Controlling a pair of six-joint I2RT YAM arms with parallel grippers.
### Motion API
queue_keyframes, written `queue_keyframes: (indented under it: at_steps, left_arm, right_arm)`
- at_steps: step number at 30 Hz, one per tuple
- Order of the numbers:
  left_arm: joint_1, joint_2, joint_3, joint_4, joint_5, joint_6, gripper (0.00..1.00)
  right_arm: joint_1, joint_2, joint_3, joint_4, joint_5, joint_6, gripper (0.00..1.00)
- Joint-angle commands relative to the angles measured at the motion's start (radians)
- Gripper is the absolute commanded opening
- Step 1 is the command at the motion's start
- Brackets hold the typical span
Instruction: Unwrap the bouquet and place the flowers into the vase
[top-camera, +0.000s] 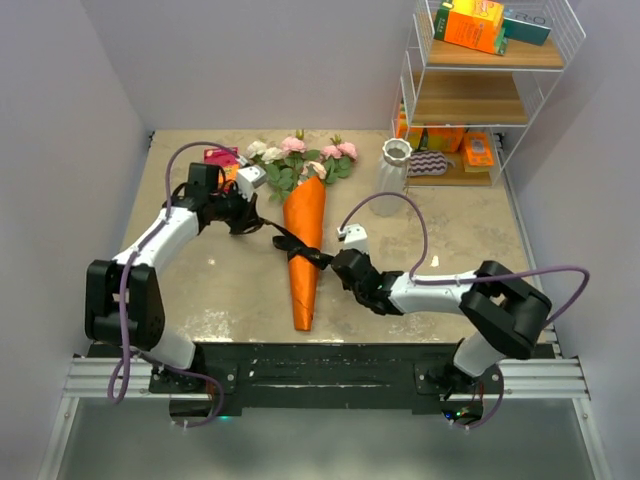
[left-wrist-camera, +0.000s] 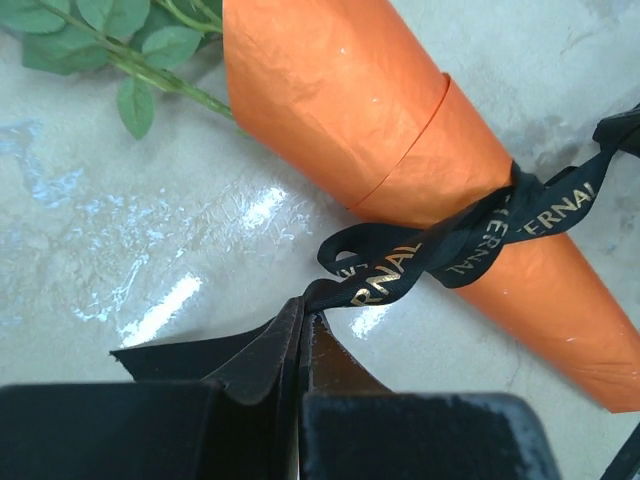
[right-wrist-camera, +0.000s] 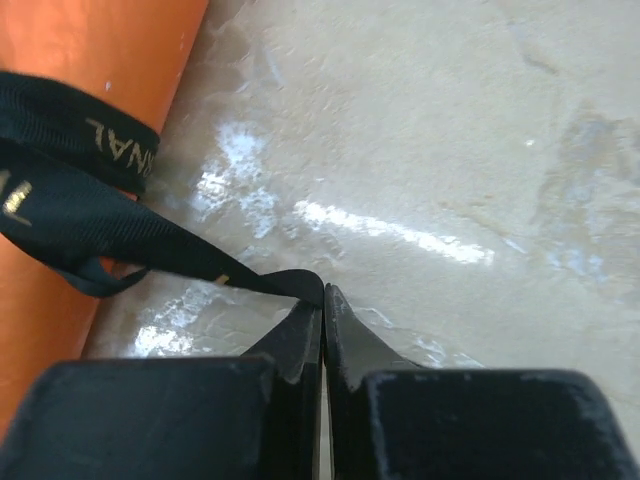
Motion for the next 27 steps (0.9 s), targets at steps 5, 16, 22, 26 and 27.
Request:
queue_keyframes:
  at_steps: [5, 16, 22, 26, 27]
  left_arm:
    - [0.100, -0.129, 0.077, -0.140, 0.007, -0.039, 0.00]
    - [0.413, -0.201, 0.044, -0.288, -0.049, 0.109, 0.00]
    - [0.499, -0.214, 0.039, -0.323, -0.080, 0.190, 0.45]
    - [0.491, -0.244, 0.061, -0.392, 0.108, 0.289, 0.99]
    - [0.482, -0.232, 0.090, -0.410, 0.153, 0.303, 0.99]
  right_arm:
    - [-0.140, -0.270, 0.015, -0.154, 0.069, 0.086, 0.00]
    - [-0.433, -0.473, 0.106, -0.461, 0.174, 0.137, 0.00]
    - [-0.542, -0.465, 0.127, -0.548, 0.188, 0.151, 0.42]
    - [-0.547, -0.462, 0.176, -0.605, 0.214, 0.164, 0.92]
    - [-0.547, -0.474, 0.182, -0.600, 0.210, 0.163, 0.96]
